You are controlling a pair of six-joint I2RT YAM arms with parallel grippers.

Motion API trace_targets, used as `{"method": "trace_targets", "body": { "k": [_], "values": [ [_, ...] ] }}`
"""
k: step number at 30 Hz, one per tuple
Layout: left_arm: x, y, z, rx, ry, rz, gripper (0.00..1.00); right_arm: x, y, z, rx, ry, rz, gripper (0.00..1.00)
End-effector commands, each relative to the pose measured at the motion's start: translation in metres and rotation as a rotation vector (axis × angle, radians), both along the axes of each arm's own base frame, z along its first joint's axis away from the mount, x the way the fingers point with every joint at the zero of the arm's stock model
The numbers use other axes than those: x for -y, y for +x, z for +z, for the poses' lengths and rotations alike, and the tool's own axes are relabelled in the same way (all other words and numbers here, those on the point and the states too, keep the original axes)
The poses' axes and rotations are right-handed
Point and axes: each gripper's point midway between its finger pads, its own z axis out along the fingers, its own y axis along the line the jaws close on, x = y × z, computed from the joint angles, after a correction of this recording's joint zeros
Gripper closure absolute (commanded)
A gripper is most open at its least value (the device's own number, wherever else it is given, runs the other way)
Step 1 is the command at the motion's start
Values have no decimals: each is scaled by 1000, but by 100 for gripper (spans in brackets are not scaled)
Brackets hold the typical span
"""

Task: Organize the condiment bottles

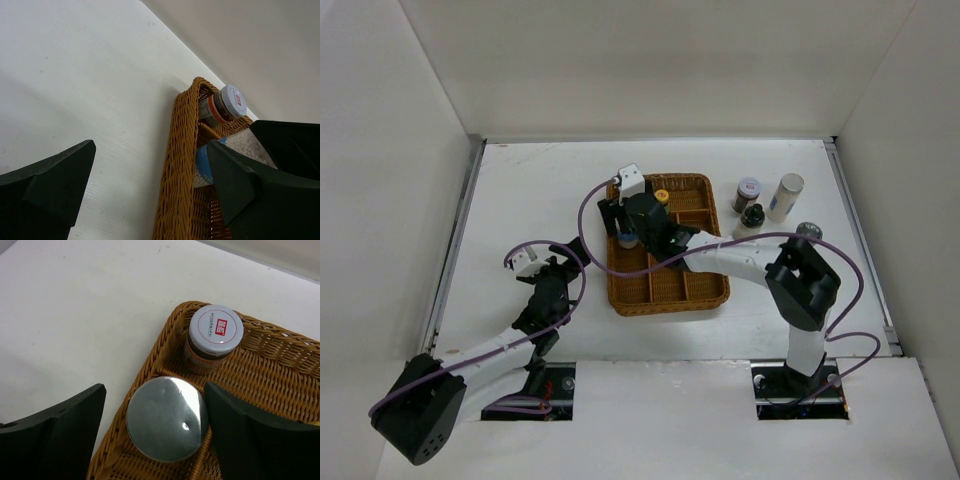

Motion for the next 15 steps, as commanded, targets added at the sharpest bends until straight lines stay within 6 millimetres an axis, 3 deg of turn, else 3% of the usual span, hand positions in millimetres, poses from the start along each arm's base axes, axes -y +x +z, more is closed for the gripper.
{"method": "trace_targets", "body": {
  "k": [1, 7, 10, 12, 15],
  "values": [
    [1, 1, 3, 19, -22, -6, 4, -3, 1, 70, 120, 119, -9, 12],
    [2, 1, 4, 20, -25, -11, 4, -4, -18, 126, 171, 193, 19, 8],
    [3, 1, 4, 21, -27, -15, 4, 11, -30, 160, 201, 250, 23, 7],
    [4, 1, 4, 21, -29, -21, 4, 34, -38, 173, 205, 273, 1, 17],
    [5, 1, 6, 25, -32, -26, 4, 101, -32, 163, 168, 312, -141, 38]
  ]
}}
